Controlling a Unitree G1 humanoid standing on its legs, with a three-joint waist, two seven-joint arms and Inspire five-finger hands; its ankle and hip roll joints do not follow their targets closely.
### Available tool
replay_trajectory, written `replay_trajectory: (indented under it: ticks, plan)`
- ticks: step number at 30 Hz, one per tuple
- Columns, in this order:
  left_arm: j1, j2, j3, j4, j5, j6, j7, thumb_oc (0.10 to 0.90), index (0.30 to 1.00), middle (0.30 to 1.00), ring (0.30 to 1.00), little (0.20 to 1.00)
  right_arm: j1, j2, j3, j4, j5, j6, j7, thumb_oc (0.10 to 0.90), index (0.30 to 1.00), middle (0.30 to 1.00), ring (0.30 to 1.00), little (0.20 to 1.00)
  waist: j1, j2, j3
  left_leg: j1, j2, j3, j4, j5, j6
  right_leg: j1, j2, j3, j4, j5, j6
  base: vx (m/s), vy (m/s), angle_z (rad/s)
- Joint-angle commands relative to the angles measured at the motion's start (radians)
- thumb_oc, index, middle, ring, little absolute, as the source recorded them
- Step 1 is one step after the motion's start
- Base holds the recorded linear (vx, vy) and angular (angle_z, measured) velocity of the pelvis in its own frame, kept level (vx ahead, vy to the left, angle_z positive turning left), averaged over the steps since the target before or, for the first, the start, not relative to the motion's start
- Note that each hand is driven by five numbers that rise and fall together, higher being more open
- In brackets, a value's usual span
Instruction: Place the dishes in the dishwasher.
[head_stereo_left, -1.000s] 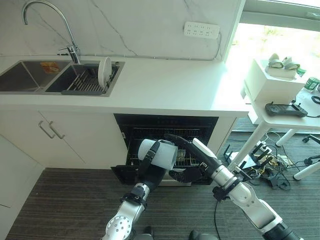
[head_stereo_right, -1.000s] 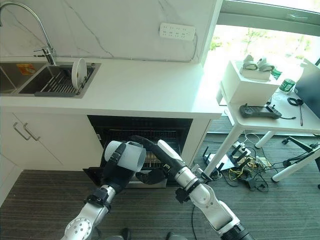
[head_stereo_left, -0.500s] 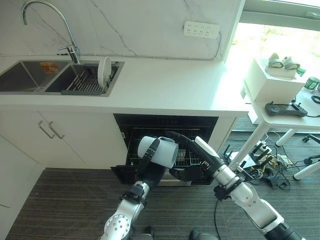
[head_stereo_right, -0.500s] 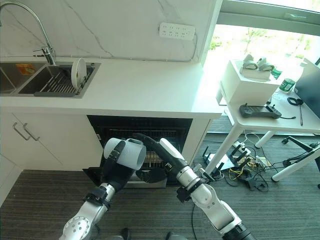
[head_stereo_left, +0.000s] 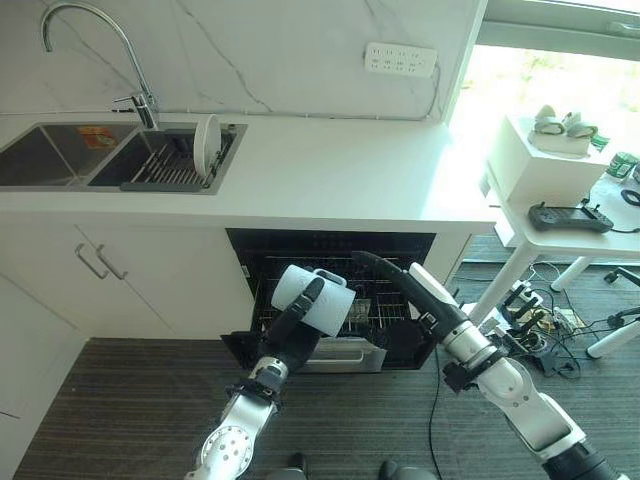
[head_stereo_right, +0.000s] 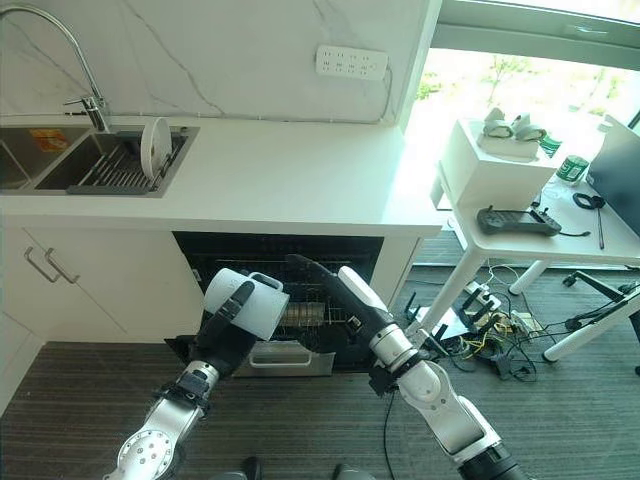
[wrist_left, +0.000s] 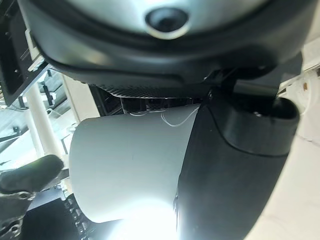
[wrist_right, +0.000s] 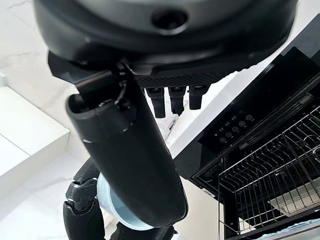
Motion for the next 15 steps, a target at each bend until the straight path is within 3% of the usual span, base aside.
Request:
replay_trajectory:
  ticks: [1,9,15]
  plan:
    - [-0.082,0.009,0.007,-0.150,0.027,-0.043,-0.107,0.400,0.300,0.300,0.300,0.300,-0.087,-0.004,-0.081,-0.078,0.055,-0.079,-0.021,0.800,0.900,0.900,0.900,0.900,0.002,0.004,-0.028,0.007,-0.009,-0.001,0.166,-0.285,0.040,0.044,-0.002,-0.029,-0.002,-0.103,0.048,0.00,0.000,0.00]
    - [-0.083,0.009,0.000,-0.152,0.006,-0.020,-0.092,0.400,0.300,0.300,0.300,0.300,-0.089,0.003,-0.081,-0.088,0.083,-0.088,0.006,0.800,0.900,0.900,0.900,0.900,0.002,0.005,-0.030,0.006,-0.008,0.000,0.166,-0.285,0.039,0.043,-0.002,-0.029,-0.002,-0.103,0.048,0.00,0.000,0.00]
    - [-0.084,-0.009,-0.049,-0.130,-0.031,0.050,-0.068,0.400,0.300,0.300,0.300,0.300,-0.121,0.039,-0.034,-0.095,0.089,-0.124,-0.039,0.800,0.900,0.900,0.900,0.900,0.012,0.009,-0.028,0.003,-0.010,-0.003,0.166,-0.285,0.041,0.042,-0.002,-0.031,-0.002,-0.104,0.046,0.00,0.000,0.00]
